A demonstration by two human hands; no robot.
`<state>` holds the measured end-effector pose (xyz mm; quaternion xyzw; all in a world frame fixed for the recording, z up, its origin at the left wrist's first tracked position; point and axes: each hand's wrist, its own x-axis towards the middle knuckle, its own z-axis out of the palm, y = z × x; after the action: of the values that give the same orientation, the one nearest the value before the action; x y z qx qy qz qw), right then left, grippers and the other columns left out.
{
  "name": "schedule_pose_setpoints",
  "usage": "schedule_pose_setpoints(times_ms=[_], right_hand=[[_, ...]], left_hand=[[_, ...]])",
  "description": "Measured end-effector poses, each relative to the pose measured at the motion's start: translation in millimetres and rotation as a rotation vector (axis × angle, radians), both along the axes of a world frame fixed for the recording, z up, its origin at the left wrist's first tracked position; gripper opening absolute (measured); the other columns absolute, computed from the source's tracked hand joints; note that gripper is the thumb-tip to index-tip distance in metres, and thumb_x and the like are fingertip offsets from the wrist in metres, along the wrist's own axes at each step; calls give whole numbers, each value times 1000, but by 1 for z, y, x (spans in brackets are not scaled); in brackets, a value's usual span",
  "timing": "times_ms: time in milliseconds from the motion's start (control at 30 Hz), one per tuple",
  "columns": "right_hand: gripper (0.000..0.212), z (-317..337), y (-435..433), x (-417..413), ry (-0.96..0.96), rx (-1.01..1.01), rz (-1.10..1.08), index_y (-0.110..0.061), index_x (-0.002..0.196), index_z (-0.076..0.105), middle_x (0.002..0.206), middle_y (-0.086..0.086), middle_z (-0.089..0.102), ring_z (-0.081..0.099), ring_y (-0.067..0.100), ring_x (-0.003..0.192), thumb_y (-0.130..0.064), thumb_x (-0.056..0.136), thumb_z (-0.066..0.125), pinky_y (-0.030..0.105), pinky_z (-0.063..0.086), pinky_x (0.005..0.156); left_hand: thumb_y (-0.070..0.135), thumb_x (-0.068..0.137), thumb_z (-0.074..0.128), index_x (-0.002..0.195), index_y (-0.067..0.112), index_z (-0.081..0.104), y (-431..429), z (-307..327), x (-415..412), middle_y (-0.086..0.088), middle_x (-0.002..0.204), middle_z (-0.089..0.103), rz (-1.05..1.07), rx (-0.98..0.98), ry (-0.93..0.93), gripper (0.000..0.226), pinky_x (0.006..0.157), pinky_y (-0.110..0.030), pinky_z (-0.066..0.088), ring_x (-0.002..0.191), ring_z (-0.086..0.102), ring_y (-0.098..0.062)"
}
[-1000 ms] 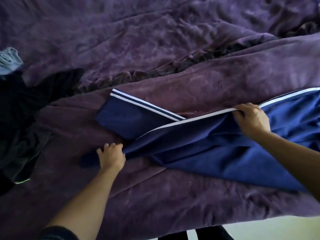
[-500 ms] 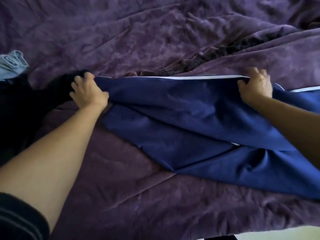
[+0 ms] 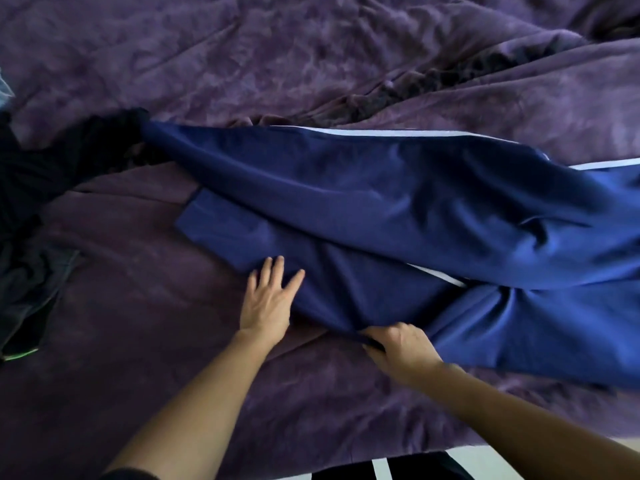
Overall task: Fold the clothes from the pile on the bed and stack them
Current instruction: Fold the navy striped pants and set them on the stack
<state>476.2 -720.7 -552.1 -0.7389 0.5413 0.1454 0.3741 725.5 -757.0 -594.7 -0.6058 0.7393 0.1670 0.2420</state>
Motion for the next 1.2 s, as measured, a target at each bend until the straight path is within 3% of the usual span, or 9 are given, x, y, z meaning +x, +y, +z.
schedule_pose_setpoints(times_ms=[133,300,400,500,800,900,1033,1100,1200], right_hand=[[36,40,-24,-28,-246,27,-107,-22,63,48,57,-5,50,54,23,62,-43,90,60,30,35,57],[35,78,-34,-44,-223,303,-8,-9,95,69,92,-3,64,57,15,86,-42,91,61,27,43,80],[36,93,-26,-42,-105,449,46,-14,79,61,86,-6,51,49,14,84,-49,88,62,24,36,73],[36,102,-30,-33,-64,452,61,-19,81,68,92,1,60,53,16,84,-54,85,64,25,38,71],[38,56,-67,18,229,-289,-124,-22,126,55,123,11,56,49,34,114,-33,90,57,42,40,91],[30,43,-39,37,159,-437,-136,-12,115,61,113,14,57,51,36,108,-20,86,59,44,43,81],[30,16,35,78,54,-254,48,-19,110,66,110,7,62,59,30,104,-32,83,64,38,46,77],[59,-4,70,105,155,-150,250,-25,132,52,126,2,52,50,26,116,-45,77,66,35,43,86],[75,-28,102,133,331,-195,252,-27,141,40,135,3,43,44,26,120,-42,74,69,37,41,89]], left_hand=[[16,85,53,121,27,60,-9,23,10,-2,148,41,48,-87,53,38,108,-43,23,143,24,-22],[18,81,56,107,26,61,18,90,40,-1,110,66,119,85,18,27,106,-33,26,116,54,-20],[26,79,60,83,28,57,52,133,69,2,92,62,312,311,92,6,75,-30,43,94,60,-22],[31,77,64,71,30,50,68,165,100,5,89,58,446,449,87,15,69,-29,47,84,58,-16],[16,86,60,100,20,61,61,130,170,-14,109,61,765,-107,-14,15,76,-37,46,100,58,-34],[30,85,65,110,14,57,68,101,176,-18,119,55,1023,-223,105,30,82,-45,46,109,54,-39],[57,71,73,124,17,45,119,64,151,-11,126,52,1103,-60,266,72,85,-45,46,115,53,-35],[50,72,76,140,23,34,144,47,143,-13,132,46,1079,10,265,85,86,-46,46,121,47,-34],[20,81,72,139,22,40,155,26,153,-17,127,52,1108,-59,288,67,84,-43,46,115,51,-36]])
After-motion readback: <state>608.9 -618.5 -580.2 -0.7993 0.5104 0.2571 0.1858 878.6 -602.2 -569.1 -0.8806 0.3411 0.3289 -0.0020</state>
